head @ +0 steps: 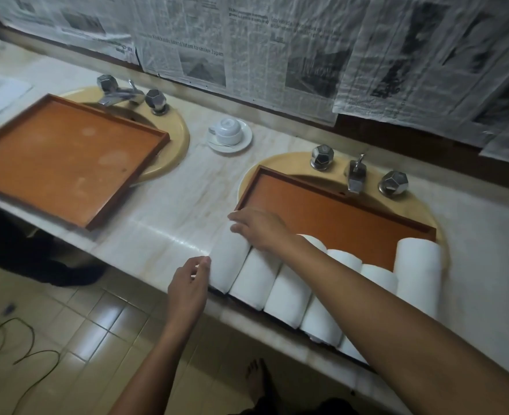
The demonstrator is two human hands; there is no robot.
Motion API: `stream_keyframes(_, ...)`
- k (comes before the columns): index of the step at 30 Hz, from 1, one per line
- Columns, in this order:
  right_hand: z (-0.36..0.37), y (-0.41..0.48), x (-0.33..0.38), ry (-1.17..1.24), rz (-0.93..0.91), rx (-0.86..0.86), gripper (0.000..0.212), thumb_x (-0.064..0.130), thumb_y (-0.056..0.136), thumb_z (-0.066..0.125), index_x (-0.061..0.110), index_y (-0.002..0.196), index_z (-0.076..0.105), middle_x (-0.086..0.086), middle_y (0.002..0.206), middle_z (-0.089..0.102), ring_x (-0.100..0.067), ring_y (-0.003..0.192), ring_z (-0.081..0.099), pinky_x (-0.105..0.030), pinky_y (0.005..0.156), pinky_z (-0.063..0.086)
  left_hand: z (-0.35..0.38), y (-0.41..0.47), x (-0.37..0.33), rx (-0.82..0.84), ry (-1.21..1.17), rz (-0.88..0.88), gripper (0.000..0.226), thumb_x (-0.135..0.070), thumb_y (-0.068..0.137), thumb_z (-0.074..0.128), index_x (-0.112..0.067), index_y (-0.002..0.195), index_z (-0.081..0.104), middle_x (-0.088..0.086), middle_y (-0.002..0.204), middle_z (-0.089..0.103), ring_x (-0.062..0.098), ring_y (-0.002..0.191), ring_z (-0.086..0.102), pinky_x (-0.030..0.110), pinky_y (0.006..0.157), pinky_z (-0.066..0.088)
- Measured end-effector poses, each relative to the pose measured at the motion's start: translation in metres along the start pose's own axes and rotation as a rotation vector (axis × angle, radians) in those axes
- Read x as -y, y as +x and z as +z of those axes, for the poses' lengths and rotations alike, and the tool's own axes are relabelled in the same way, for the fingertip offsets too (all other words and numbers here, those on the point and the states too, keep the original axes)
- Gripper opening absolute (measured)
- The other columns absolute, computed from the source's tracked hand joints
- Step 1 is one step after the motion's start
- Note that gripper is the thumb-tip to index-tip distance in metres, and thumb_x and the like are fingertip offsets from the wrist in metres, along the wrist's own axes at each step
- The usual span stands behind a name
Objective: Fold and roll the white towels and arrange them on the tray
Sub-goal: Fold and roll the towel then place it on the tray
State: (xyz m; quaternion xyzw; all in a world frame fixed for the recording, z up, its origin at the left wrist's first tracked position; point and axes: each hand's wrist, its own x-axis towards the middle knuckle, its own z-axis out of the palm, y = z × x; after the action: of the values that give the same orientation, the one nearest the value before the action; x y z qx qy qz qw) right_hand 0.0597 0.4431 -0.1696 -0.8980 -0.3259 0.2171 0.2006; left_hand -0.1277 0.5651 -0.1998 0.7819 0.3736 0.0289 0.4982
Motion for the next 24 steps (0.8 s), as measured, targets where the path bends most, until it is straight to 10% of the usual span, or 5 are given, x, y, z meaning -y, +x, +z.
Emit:
stream_keyframes(7,-0.010,-0.030,-0.002,-0.071,0.030,-0.022,0.043,0.040,0.108,0.040,0.035,0.151,0.041,0.001,0.153,0.049,-0.030,0.139,0.044,-0.051,0.108,0.035,-0.006,-0.005,-0.007,0.045,0.095,0.137,0.031,-0.052,0.104,0.042,-0.029,0.101,0.062,-0.009,0.102,0.064,0.013,0.092,0.061,0.035,0.078,0.050)
stream_keyframes(11,-0.020,-0.077,-0.017,0.066,0.092,-0.174,0.045,0.039,0.108,0.044,0.031,0.152,0.044,0.001,0.156,0.046,-0.025,0.142,0.040,-0.046,0.113,0.032,0.003,-0.016,-0.022,-0.068,0.212,0.227,0.050,-0.056,0.098,0.047,-0.023,0.134,0.061,0.004,0.133,0.060,0.023,0.123,0.053,0.052,0.101,0.049)
stream_keyframes(24,-0.040,-0.299,-0.135,0.264,0.357,-0.533,0.026,0.022,0.100,0.062,0.024,0.124,0.069,0.005,0.131,0.064,-0.014,0.121,0.059,-0.020,0.099,0.039,0.125,-0.103,-0.121,0.124,0.207,0.636,0.019,-0.025,0.100,0.061,-0.023,0.117,0.068,-0.003,0.123,0.065,0.017,0.117,0.054,0.037,0.099,0.044)
